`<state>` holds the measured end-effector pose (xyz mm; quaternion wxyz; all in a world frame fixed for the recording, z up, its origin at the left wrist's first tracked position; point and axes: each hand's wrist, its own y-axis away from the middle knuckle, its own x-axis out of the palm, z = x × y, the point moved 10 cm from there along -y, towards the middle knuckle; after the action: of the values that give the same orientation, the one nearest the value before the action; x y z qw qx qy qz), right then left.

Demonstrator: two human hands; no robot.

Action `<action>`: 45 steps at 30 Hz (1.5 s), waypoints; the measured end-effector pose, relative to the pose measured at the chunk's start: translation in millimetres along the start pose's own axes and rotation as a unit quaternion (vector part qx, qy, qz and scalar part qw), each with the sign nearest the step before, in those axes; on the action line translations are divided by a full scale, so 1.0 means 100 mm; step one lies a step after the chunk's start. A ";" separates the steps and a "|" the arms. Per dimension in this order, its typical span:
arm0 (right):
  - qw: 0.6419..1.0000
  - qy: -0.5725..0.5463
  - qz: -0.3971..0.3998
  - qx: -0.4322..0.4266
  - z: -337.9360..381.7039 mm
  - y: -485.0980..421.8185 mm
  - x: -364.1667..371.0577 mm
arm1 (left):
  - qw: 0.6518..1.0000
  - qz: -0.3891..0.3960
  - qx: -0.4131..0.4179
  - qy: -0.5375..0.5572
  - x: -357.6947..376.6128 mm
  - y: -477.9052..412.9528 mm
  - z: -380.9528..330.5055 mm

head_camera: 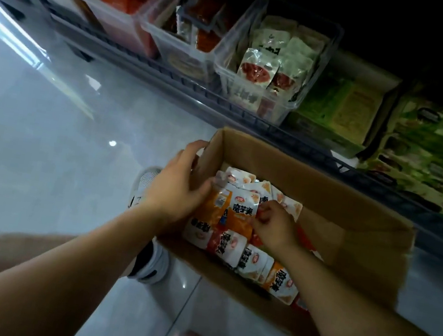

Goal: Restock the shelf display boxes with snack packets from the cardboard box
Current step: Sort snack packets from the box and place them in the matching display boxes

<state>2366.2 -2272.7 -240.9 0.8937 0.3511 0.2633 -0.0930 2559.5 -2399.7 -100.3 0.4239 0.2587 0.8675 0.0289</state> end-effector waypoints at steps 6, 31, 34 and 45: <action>0.997 -0.062 -0.020 0.037 0.01 -0.06 0.09 | 0.997 -0.006 0.001 0.076 0.00 0.10 0.03; 0.984 -0.129 0.051 0.111 0.43 -0.03 0.45 | 0.853 -0.056 -0.228 0.466 -0.17 0.29 0.72; 0.988 -0.108 -0.002 0.112 0.40 -0.17 0.59 | 0.842 -0.058 -0.237 0.482 -0.11 0.33 0.79; 0.967 -0.196 -0.004 0.162 0.30 -0.18 0.70 | 0.851 -0.071 -0.224 0.471 -0.14 0.33 0.72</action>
<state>2431.4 -2305.3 -270.8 0.8586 0.4654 0.0653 -0.2048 2634.4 -2390.6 -126.8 0.0123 0.0500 0.9492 0.3104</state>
